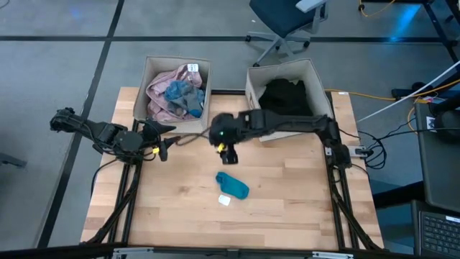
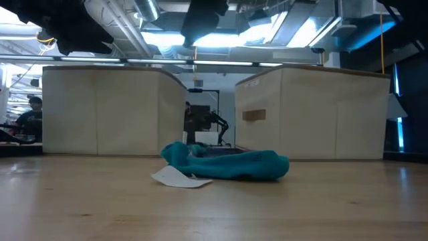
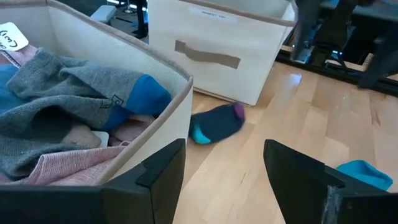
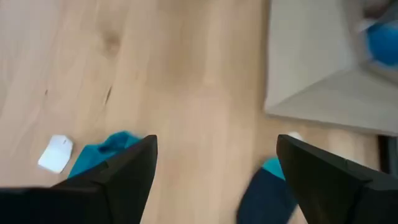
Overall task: Sort clothes
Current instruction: Put the blue sock into the left brown laundry organizer
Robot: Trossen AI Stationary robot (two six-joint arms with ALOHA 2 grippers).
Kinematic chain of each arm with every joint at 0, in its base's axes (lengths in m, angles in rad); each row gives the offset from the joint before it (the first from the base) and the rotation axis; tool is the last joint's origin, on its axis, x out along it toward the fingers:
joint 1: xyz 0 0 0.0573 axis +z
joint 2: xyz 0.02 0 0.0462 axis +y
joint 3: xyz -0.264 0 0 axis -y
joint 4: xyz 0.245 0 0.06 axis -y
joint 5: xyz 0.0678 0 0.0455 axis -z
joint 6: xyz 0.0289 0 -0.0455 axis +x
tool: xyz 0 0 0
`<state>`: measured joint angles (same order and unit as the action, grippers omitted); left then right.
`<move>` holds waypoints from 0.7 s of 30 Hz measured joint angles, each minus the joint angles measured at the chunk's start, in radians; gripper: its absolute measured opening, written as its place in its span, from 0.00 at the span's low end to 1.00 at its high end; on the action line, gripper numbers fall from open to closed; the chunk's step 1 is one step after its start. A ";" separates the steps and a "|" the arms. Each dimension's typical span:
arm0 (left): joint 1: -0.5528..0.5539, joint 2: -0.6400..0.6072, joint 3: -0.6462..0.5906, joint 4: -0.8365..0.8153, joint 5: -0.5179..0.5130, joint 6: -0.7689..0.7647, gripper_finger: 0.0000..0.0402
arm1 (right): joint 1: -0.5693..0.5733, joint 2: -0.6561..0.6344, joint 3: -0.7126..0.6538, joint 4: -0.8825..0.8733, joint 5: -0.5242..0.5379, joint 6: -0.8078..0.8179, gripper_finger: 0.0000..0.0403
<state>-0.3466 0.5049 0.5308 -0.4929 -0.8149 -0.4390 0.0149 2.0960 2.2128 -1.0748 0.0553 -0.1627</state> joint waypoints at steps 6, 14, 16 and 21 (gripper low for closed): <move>0.000 0.000 0.000 0.000 0.000 -0.003 0.52 | 0.042 0.000 -0.117 0.042 0.023 0.009 0.76; 0.000 0.000 0.000 0.003 0.005 -0.023 0.52 | 0.070 -0.001 -0.190 0.059 -0.009 0.040 0.67; -0.001 0.000 0.000 0.005 0.027 -0.026 0.52 | 0.082 -0.001 -0.205 0.051 -0.012 0.044 0.66; -0.026 0.038 -0.001 0.071 0.064 -0.026 0.52 | 0.119 -0.040 -0.299 0.071 -0.014 0.050 0.63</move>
<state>-0.3726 0.5429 0.5301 -0.4223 -0.7507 -0.4646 0.1342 2.0559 1.9141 -1.0040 0.0414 -0.1125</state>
